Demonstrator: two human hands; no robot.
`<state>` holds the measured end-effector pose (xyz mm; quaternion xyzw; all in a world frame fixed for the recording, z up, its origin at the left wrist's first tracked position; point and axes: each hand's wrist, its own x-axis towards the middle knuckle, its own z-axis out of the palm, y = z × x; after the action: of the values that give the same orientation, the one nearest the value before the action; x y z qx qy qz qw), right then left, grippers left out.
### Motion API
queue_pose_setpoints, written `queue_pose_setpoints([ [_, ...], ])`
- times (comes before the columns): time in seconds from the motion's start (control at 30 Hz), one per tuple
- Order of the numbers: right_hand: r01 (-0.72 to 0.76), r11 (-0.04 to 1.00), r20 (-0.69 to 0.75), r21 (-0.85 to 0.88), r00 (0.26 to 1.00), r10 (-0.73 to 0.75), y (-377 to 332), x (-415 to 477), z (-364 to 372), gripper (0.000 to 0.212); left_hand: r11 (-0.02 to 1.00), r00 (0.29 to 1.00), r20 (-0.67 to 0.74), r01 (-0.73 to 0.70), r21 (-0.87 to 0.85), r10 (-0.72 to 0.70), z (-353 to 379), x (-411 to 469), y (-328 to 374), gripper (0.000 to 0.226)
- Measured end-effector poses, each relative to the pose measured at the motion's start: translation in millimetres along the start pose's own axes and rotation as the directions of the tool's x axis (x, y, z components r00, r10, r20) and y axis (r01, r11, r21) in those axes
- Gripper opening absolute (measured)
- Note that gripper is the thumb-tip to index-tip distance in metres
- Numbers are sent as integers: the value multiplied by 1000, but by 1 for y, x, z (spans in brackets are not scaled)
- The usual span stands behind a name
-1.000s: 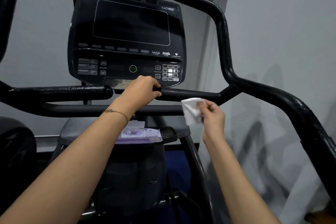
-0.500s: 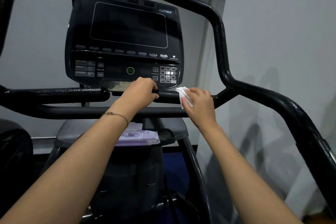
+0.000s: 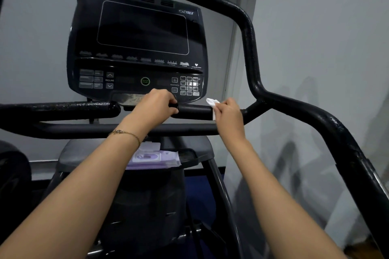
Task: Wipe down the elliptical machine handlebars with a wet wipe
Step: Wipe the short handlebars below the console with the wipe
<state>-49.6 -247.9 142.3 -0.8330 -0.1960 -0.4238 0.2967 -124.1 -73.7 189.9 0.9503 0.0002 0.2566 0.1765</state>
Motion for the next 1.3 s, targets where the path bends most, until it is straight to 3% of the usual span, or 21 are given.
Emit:
queue_pose_setpoints([
  [0.17,177,981,33,82,983,-180,-31,-16,12,17,1000,1000,-5,4,22,-4,0,-2,1,36],
  [0.4,-141,988,-76,60,986,145,24,-9,-3,24,999,1000,15,-1,41,0,-3,-2,7,32],
  [0.57,142,989,30,-38,990,-141,14,-26,5,17,997,999,49,-22,67,19,-8,1,8,27],
  [0.7,-175,985,63,-6,983,175,47,-6,-16,12,993,996,70,-57,106,49,-9,5,7,27],
  [0.83,-76,965,150,-250,982,116,54,-8,-22,24,976,991,93,-111,189,95,-13,15,12,28],
  [0.93,-79,944,181,-320,973,142,57,2,-29,22,960,978,172,-159,231,121,-19,24,17,25],
  [1.0,-115,943,202,-313,962,184,47,12,-29,17,952,968,216,-181,248,128,-21,29,19,30],
  [1.13,-150,989,210,-15,966,149,27,8,-17,26,946,965,221,-196,260,140,-21,32,18,38],
  [1.3,-137,984,126,-118,980,151,51,10,-22,28,954,955,255,-211,214,154,-23,36,14,30],
])
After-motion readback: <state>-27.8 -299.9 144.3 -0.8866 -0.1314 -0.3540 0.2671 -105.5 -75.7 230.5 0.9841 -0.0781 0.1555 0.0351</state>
